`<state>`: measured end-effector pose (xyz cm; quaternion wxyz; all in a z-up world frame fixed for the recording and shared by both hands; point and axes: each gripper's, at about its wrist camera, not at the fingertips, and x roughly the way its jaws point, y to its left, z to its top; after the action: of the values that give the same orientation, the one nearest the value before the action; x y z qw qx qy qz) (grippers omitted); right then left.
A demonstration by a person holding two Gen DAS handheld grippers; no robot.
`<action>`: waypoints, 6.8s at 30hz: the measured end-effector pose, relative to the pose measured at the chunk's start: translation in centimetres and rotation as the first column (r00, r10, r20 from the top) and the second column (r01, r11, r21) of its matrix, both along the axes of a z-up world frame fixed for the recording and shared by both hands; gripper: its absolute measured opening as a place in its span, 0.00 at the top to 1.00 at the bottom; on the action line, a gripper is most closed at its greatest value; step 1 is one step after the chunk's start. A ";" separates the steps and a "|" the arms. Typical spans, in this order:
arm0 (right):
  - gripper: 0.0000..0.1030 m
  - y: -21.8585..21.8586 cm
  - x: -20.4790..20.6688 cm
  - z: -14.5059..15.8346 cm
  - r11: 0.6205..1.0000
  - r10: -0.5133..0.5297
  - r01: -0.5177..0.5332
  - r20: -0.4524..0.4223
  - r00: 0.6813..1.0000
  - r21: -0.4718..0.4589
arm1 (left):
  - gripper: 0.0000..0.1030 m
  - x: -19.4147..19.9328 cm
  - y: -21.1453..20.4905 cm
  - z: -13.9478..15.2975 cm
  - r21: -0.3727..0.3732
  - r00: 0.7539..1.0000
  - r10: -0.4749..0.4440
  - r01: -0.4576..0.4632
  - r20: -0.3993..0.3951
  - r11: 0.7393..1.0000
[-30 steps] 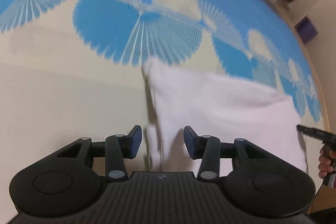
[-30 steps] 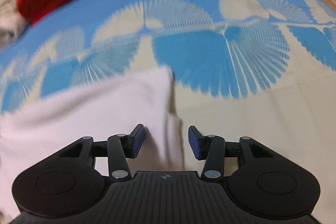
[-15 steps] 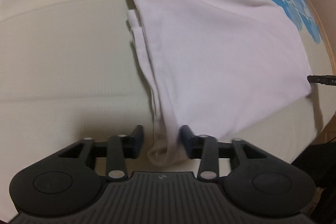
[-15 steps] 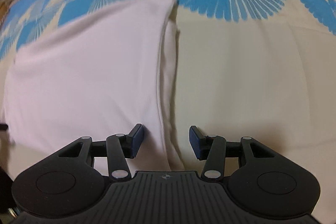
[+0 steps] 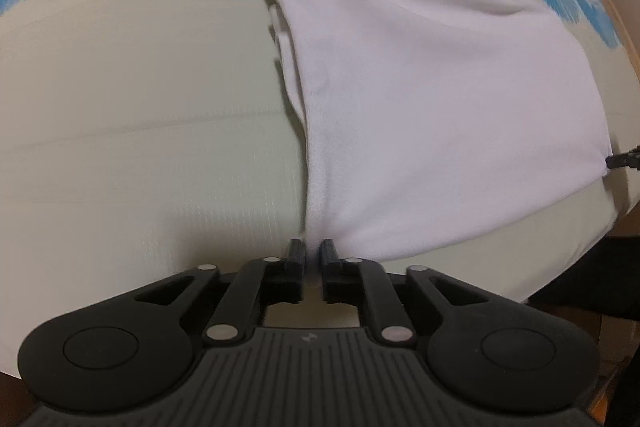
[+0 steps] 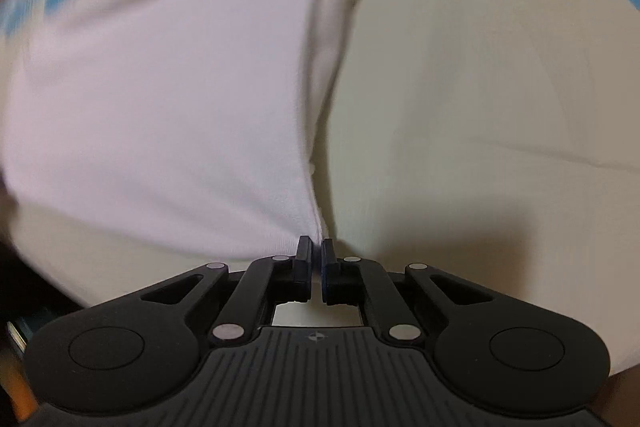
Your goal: Fold small clothes
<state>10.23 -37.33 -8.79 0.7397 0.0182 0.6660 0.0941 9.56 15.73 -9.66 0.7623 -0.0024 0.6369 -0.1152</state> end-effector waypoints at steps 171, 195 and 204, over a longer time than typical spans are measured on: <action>0.66 -9.7 -10.5 4.4 0.760 -0.650 0.521 0.440 0.620 0.389 | 0.78 -9.0 -36.7 3.8 -0.099 0.854 -0.190 0.269 0.485 0.958; 0.79 -0.9 -8.2 0.1 0.903 -0.427 0.397 0.262 0.865 0.163 | 0.25 0.6 -24.5 1.5 -0.136 0.953 0.181 -0.152 0.241 0.979; 0.43 -0.9 -6.7 1.2 0.855 -0.518 0.481 0.362 0.775 0.193 | 0.17 8.9 -23.6 1.7 -0.240 0.945 0.190 -0.126 0.265 0.962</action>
<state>3.57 -38.21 -7.55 0.8567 0.2076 0.4663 -0.0742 18.51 -7.86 -7.92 0.8480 -0.1214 0.5011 -0.1223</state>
